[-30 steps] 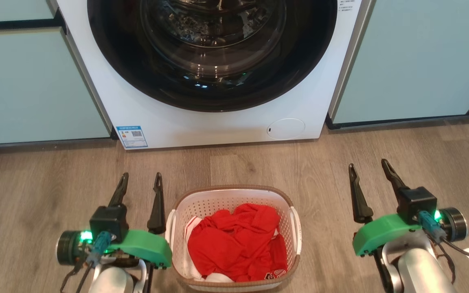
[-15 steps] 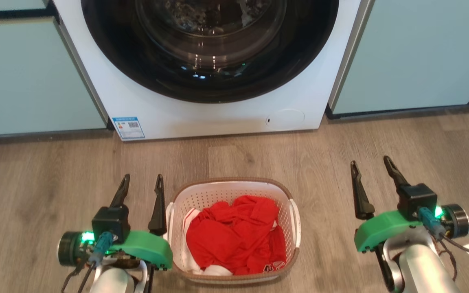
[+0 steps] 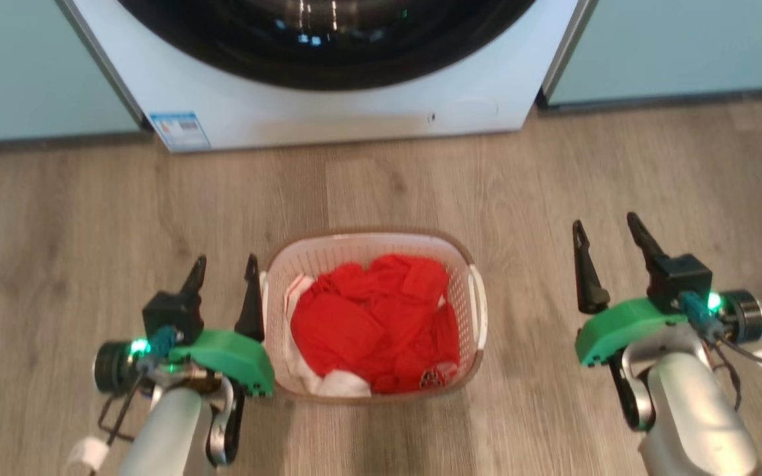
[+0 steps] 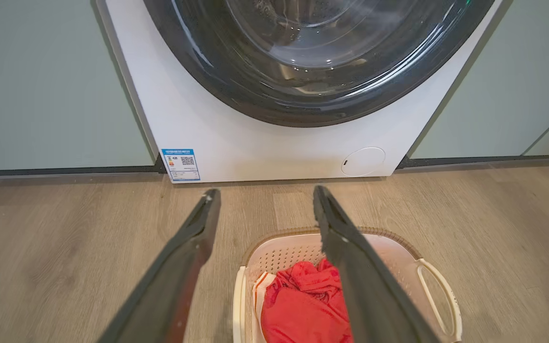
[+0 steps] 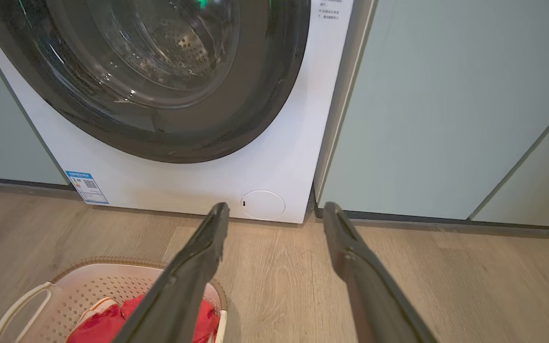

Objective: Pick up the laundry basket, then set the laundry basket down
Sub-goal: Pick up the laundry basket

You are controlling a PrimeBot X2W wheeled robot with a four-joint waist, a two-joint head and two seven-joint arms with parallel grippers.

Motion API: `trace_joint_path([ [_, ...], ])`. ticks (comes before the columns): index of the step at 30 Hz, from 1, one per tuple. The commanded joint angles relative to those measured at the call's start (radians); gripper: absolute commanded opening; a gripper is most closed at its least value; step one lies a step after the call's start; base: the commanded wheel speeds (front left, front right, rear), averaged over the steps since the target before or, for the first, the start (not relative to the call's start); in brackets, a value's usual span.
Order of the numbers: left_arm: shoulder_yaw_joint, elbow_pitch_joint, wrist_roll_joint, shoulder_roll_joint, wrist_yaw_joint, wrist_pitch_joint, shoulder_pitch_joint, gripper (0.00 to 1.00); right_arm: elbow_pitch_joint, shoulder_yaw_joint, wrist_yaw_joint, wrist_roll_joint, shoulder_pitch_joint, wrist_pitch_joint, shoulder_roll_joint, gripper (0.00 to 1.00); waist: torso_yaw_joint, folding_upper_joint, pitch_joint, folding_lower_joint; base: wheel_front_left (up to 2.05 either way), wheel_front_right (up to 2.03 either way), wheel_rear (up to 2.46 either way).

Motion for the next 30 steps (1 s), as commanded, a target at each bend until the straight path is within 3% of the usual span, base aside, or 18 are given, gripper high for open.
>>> trace_joint_path([
  [1,0.033,-0.013,0.010,0.001,-0.006,-0.010,-0.045,1.00,-0.022,0.021,-0.002,-0.013,-0.046,-0.013,-0.008,1.00,-0.004,0.0000,0.071,-0.0001,0.00,0.00,0.00],
  [9,0.047,0.175,0.030,0.001,-0.075,-0.010,-0.191,1.00,0.053,0.041,-0.002,-0.015,-0.161,-0.013,-0.008,1.00,-0.005,0.0000,0.261,-0.0001,0.00,0.00,0.00],
  [19,0.050,0.458,0.033,0.001,-0.132,-0.010,-0.394,1.00,0.307,0.122,-0.002,0.016,-0.323,-0.013,-0.008,1.00,0.006,0.0000,0.415,-0.0001,0.00,0.00,0.00],
  [24,0.041,0.600,0.037,0.004,-0.160,-0.010,-0.487,1.00,0.466,0.164,-0.002,0.067,-0.410,-0.013,-0.008,1.00,0.008,0.0000,0.469,-0.0001,0.00,0.00,0.00],
  [27,0.046,0.682,0.029,0.011,-0.172,-0.010,-0.555,1.00,0.594,0.238,-0.002,0.176,-0.476,0.026,-0.008,1.00,0.013,0.0000,0.508,-0.0001,0.00,0.00,0.00],
  [30,0.036,0.720,0.035,0.014,-0.177,-0.010,-0.586,1.00,0.631,0.294,-0.002,0.236,-0.505,0.055,-0.008,1.00,0.016,0.0000,0.525,-0.0001,0.00,0.00,0.00],
])
